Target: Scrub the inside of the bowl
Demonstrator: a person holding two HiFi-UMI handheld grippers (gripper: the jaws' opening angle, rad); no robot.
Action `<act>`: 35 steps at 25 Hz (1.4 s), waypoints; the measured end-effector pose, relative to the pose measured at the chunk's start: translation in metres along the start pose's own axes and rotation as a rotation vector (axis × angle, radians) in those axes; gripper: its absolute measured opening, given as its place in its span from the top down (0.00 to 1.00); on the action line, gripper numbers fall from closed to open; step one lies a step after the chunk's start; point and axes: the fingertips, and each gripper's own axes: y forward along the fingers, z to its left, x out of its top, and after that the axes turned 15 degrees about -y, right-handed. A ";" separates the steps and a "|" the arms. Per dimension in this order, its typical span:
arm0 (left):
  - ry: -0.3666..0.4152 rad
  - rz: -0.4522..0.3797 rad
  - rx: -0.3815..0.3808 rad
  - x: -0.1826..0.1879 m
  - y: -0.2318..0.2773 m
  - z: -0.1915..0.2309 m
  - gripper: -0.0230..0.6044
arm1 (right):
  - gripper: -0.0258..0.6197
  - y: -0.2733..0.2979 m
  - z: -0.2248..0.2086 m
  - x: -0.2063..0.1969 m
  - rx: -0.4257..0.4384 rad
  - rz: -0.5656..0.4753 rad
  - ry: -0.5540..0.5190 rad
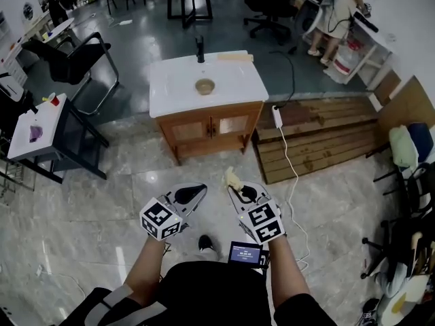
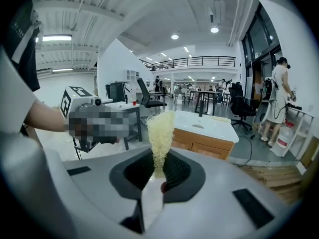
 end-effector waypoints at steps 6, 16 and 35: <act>-0.026 0.002 0.013 0.009 0.004 0.033 0.96 | 0.90 0.024 -0.020 0.002 0.013 0.029 0.040; -0.056 0.005 0.062 0.028 0.047 0.095 0.96 | 0.90 0.085 -0.078 0.002 0.060 0.022 0.030; -0.039 -0.004 0.204 0.117 0.165 0.202 0.96 | 0.90 0.178 -0.256 0.020 0.135 -0.078 0.021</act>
